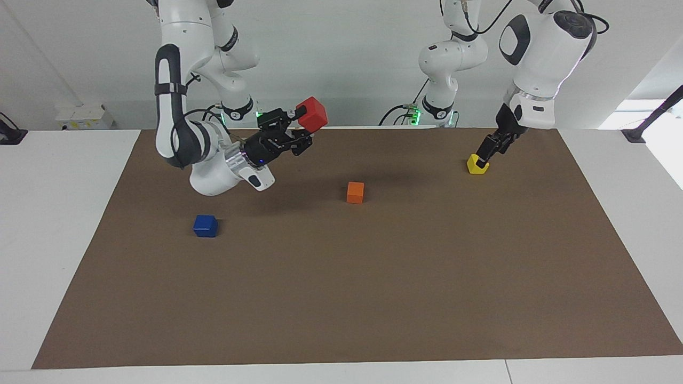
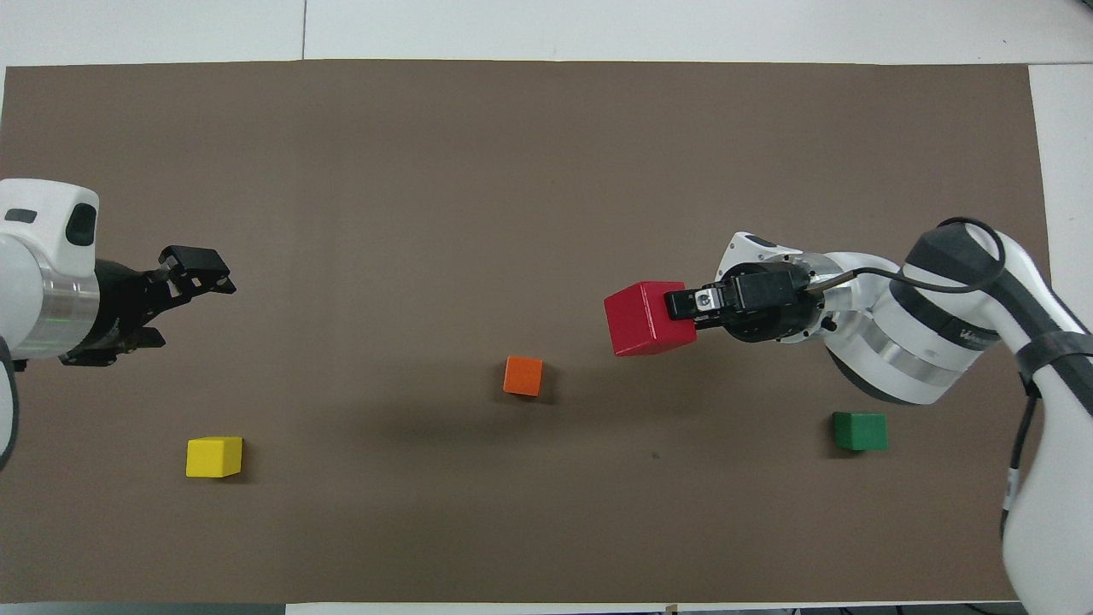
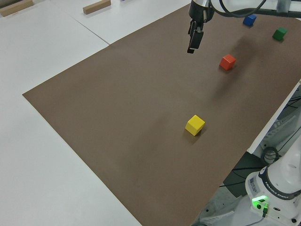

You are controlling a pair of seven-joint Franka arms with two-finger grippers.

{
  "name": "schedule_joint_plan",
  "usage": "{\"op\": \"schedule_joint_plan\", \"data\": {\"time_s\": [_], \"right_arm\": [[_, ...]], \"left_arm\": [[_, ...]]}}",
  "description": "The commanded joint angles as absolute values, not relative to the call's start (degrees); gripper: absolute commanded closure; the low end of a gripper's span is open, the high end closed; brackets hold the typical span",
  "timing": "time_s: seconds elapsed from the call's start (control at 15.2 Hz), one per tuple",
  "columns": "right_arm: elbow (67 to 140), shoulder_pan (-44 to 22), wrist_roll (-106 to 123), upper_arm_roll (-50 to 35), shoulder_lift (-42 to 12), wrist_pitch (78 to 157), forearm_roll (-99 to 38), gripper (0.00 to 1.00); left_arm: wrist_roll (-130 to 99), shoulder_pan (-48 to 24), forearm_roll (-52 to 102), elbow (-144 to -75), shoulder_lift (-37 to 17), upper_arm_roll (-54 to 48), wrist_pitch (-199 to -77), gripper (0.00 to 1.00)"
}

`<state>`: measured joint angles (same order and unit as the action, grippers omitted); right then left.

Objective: Transfer red block to right arm and stack on blue block
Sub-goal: 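Carry the red cube with the right gripper over the blue cube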

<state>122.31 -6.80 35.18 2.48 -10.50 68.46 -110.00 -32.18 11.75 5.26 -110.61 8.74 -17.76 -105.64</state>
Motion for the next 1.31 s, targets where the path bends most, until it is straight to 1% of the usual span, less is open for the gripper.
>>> {"op": "schedule_joint_plan", "data": {"time_s": [0.0, 0.13, 0.26, 0.39, 0.72, 0.79, 0.85, 0.99, 1.12, 1.25], "right_arm": [[120.25, -2.56, 24.73, 2.2, -3.09, 74.08, -101.8, 1.0], [117.0, -0.63, 17.88, 2.28, -0.19, 76.19, -96.27, 1.0], [111.65, 1.57, 11.45, 2.29, 1.84, 77.78, -86.1, 1.0], [106.2, 2.81, 6.18, 2.29, 2.55, 77.78, -75.89, 1.0], [100.91, 2.46, 3.17, 2.2, 5.1, 78.22, -50.76, 1.0], [99.42, 2.2, 1.68, 1.85, 5.01, 78.48, -45.06, 1.0], [98.1, 2.02, 0.45, 1.32, 4.84, 80.57, -38.39, 1.0], [97.73, -0.51, -1.14, 0.62, 4.75, 85.32, -28.09, 1.0], [98.34, -3.15, -2.45, 0.53, 4.75, 88.84, -17.63, 1.0], [100.71, -6.14, -3.43, 0.53, 5.1, 92.36, -8.48, 1.0]], "left_arm": [[-25.6, 11.43, -0.87, -94.52, -2.79, -18.37, -96.44, 0.0], [-19.89, 10.9, -3.32, -93.51, -3.17, -18.28, -94.14, 0.0], [-18.2, 10.9, -4.22, -96.05, -1.68, -18.37, -94.3, 0.0], [-18.63, 11.51, -4.04, -98.08, -0.36, -18.46, -94.48, 0.0], [-17.93, 10.55, -4.04, -98.0, 0.53, -17.67, -95.8, 0.0], [-17.93, 9.33, -4.04, -97.91, 0.53, -17.41, -95.8, 0.0], [-17.93, 7.75, -4.04, -98.0, 0.53, -16.36, -95.97, 0.0], [-17.41, 3.88, -2.65, -97.3, 0.18, -12.23, -96.24, 0.0], [-13.56, 2.99, -0.27, -96.07, -0.17, -10.64, -96.24, 0.0], [-13.27, 0.98, -0.09, -95.54, -0.35, -8.71, -95.98, 0.0]]}}
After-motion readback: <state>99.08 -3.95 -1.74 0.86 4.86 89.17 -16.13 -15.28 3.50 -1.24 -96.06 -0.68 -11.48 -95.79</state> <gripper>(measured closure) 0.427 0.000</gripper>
